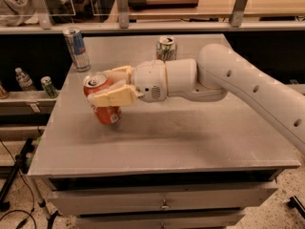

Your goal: Place coke can upright

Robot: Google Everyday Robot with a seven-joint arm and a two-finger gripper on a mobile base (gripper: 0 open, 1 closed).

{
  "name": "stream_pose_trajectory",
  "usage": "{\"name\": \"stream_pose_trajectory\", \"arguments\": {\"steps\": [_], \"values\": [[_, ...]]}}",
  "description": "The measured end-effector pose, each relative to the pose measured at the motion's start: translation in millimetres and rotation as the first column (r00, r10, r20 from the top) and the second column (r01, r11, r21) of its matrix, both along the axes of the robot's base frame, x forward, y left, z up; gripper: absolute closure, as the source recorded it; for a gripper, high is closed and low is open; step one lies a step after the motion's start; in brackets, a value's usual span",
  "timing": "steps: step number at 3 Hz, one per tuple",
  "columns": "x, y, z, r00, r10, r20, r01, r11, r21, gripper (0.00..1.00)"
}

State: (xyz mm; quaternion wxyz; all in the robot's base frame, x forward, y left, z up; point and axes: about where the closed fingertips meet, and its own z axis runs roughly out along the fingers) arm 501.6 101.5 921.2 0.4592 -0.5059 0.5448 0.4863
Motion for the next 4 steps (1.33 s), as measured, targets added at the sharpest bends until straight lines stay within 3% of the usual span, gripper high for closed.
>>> {"name": "stream_pose_trajectory", "arguments": {"steps": [1, 4], "values": [[1.0, 0.5, -3.3, 1.0000, -0.001, 0.007, 0.001, 1.000, 0.012, 0.84], [0.5, 2.8, -7.9, 0.9996, 0.007, 0.026, -0.008, 0.999, 0.047, 0.14]]}}
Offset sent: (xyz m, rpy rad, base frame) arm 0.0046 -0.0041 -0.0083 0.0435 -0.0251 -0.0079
